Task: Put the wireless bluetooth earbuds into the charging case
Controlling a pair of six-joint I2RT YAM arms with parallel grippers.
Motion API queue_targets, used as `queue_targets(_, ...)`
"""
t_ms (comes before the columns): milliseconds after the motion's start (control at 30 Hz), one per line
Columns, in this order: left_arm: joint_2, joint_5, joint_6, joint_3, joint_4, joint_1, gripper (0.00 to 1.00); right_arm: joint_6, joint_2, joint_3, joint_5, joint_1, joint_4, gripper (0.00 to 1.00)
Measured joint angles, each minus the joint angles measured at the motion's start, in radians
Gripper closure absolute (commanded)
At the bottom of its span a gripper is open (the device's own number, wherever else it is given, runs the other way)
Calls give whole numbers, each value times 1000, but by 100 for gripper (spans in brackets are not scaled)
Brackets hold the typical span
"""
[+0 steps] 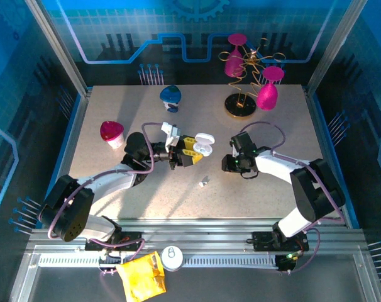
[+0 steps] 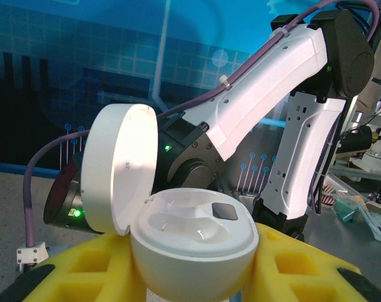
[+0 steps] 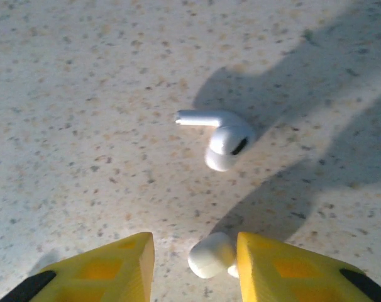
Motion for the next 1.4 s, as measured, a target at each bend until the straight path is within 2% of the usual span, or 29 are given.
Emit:
queue_targets(167,0,0,0,0,0,0,64,-15,-21,1,-4,0,-1,60)
queue_targets(400,0,0,0,0,0,0,64,-16,-16,51,128,30,-117,61)
queue_targets(567,0,0,0,0,1,0,64,-31,14,83,143,47,-124,57)
queue_targets(767,0,0,0,0,1,0,65,-60,85,84,84,46,-87,48)
queue_targets(1000,0,0,0,0,1,0,64,-64,90,69,-11,39,-49,52)
queue_targets(1267,-1,0,0,0,0,0,64,-37,-68,-37,-143,47,-83,52)
queue_targets(1400,-1,0,-1,0,1,0,64,-37,-169,-62,-159,48,-103,53)
